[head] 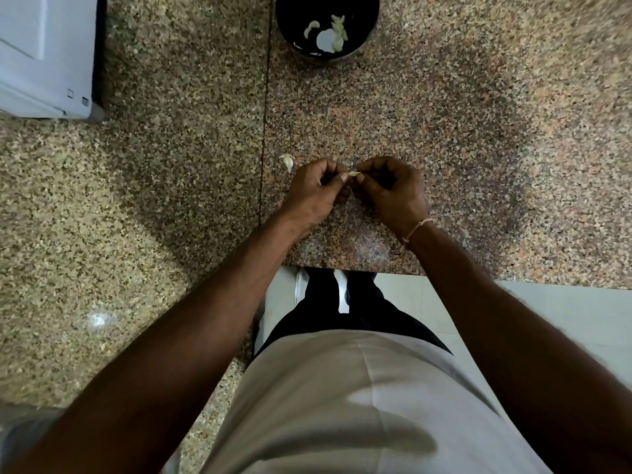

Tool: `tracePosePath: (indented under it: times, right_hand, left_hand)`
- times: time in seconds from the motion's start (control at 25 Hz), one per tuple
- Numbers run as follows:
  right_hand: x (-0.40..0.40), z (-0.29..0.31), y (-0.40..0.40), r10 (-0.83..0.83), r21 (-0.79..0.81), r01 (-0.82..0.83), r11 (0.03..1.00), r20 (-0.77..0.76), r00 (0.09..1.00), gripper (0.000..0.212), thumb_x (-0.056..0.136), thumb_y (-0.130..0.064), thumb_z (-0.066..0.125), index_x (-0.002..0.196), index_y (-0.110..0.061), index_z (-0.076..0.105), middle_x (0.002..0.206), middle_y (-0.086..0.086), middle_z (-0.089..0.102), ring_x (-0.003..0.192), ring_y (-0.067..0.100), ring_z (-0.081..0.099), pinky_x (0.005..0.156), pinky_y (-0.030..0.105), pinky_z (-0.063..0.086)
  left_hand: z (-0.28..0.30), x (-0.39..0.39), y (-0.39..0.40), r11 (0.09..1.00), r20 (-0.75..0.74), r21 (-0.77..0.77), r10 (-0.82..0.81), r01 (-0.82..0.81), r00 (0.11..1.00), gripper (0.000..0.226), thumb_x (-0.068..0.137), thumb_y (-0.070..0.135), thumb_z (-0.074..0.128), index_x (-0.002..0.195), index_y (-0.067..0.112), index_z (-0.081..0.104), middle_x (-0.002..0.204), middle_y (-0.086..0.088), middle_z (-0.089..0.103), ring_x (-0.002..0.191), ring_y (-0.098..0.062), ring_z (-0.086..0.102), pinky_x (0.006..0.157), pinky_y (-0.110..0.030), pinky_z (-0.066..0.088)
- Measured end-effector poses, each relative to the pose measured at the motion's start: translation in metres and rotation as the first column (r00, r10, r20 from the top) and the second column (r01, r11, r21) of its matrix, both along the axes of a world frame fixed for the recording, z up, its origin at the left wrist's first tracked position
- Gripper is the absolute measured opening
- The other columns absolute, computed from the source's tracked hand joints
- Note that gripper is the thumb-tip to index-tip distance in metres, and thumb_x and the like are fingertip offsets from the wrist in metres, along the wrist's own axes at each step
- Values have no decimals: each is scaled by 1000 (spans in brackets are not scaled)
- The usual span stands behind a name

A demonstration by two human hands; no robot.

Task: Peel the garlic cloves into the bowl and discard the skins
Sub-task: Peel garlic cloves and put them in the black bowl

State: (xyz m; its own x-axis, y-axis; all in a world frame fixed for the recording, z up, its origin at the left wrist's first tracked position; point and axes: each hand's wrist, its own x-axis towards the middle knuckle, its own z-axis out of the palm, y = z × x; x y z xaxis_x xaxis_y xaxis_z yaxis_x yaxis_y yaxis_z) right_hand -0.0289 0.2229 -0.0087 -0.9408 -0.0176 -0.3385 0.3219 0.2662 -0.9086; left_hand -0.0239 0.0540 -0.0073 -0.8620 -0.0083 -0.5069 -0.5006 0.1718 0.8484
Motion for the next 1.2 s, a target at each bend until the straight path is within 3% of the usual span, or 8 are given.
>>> tracePosePath:
  times: [0.28, 0.48, 0.72, 0.88, 1.0, 1.2]
  right_hand:
    - [-2, 3, -1, 56, 77, -55, 996, -13, 998, 11, 93, -12, 76, 104, -10, 77, 87, -2, 78, 74, 7, 74, 64, 19, 58]
    - [-1, 5, -1, 52, 49, -52, 997, 6, 999, 13, 93, -11, 75, 105, -7, 76, 92, 7, 78, 85, 26, 76, 74, 37, 63]
    - [-2, 7, -3, 31, -44, -27, 999, 91, 995, 14, 94, -10, 74, 106, -4, 75, 93, 17, 77, 75, 18, 67, 71, 37, 57]
    - [-3, 9, -1, 13, -117, 4, 993, 148, 989, 13, 94, -10, 74, 105, -4, 75, 96, 19, 77, 80, 25, 68, 79, 47, 59]
    - [-3, 9, 0, 56, -44, -52, 998, 95, 994, 13, 94, -11, 74, 105, -7, 77, 94, 16, 78, 79, 31, 71, 79, 50, 60]
    - [1, 9, -3, 84, 101, -83, 991, -10, 996, 16, 94, -12, 73, 108, -15, 80, 91, 3, 79, 79, 25, 74, 69, 42, 61]
  left_hand:
    - [-5, 0, 1, 999, 26, 50, 15, -16, 1000, 15, 103, 15, 62, 90, 20, 69, 87, -4, 71, 83, -21, 66, 87, -53, 60]
    - [-4, 1, 3, 996, 21, 85, 29, -30, 999, 14, 96, 27, 62, 84, 27, 69, 87, -4, 71, 85, -22, 65, 80, -43, 55]
    - [-5, 0, 2, 991, 36, 126, 33, -38, 999, 19, 105, 17, 60, 88, 22, 68, 91, -9, 68, 88, -23, 62, 81, -40, 53]
    - [-1, 3, 6, 968, 77, 221, 101, -116, 992, 24, 105, 13, 59, 85, 21, 69, 85, 0, 69, 84, -12, 62, 77, -28, 54]
    - [1, 4, 8, 961, 84, 256, 90, -109, 992, 32, 104, 15, 60, 78, 26, 76, 88, 3, 74, 88, -9, 66, 79, -26, 54]
    - [1, 5, 8, 965, 67, 243, 84, -98, 994, 19, 104, 12, 60, 89, 19, 70, 98, -5, 71, 96, -19, 60, 87, -34, 50]
